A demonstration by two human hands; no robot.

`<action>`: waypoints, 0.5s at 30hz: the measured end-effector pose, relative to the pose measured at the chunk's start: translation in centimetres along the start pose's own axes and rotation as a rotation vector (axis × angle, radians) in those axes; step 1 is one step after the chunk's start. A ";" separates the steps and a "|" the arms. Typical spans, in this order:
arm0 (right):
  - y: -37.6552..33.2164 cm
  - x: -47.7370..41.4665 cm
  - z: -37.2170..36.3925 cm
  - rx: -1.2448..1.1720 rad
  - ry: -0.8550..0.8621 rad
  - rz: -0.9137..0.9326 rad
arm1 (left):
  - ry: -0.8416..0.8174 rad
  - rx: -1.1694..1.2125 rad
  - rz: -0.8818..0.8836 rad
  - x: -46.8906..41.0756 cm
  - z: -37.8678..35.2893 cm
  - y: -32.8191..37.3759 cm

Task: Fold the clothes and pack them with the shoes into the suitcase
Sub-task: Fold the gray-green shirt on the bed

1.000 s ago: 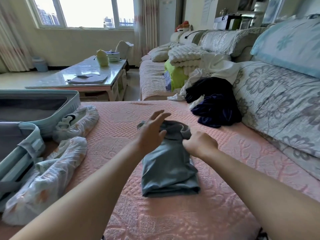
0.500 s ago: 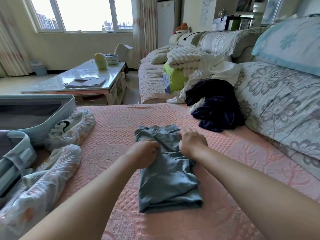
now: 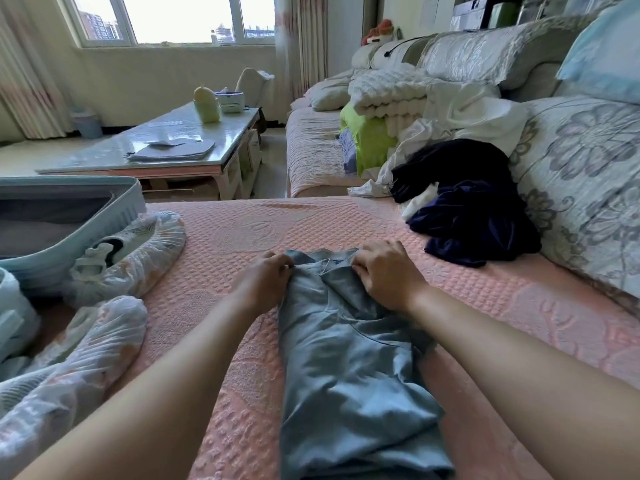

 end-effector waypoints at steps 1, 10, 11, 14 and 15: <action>0.3 0.1 0.5 -0.077 0.092 0.002 | -0.005 0.016 0.003 -0.3 -0.3 -0.1; 6.3 3.3 2.0 0.208 -0.400 -0.554 | 0.191 0.114 -0.154 -0.7 -0.1 1.3; 6.3 3.6 2.0 0.226 -0.453 -0.567 | 0.131 0.081 -0.139 -0.8 -0.6 1.3; 5.6 3.4 2.0 0.240 -0.517 -0.563 | -0.014 -0.068 -0.040 -1.1 -1.6 1.2; 5.3 3.1 1.7 0.209 -0.514 -0.541 | 0.006 -0.061 -0.023 -1.3 -1.4 1.2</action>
Point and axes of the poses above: each hand's wrist, its own x-axis away from the middle knuckle, its own z-axis out of the back of the hand, y = z × x, the point moved 4 cm from there along -x, towards the middle knuckle, and after that the axes turned 10 degrees about z, right-handed, at the moved point
